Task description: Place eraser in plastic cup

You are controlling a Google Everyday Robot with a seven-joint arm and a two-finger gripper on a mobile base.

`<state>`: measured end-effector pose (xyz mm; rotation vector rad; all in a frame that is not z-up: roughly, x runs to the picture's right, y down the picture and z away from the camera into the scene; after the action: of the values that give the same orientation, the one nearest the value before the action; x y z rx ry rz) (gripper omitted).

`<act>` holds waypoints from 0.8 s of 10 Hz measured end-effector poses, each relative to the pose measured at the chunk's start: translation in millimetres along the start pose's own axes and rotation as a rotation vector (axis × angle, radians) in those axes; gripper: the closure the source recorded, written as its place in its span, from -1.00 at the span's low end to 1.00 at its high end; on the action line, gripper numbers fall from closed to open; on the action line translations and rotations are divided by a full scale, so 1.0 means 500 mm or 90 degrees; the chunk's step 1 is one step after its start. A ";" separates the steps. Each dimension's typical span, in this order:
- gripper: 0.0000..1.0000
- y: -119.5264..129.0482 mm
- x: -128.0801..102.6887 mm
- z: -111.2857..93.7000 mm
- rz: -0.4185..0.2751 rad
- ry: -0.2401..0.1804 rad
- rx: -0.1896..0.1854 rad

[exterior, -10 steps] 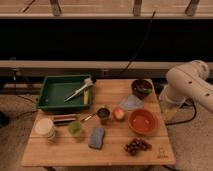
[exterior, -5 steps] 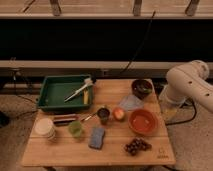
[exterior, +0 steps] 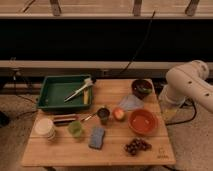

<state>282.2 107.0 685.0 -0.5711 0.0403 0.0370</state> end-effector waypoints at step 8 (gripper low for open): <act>-0.30 0.006 -0.329 0.099 -0.120 -0.030 -0.039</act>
<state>119.4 132.5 732.8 -0.6331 -0.0611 -0.1318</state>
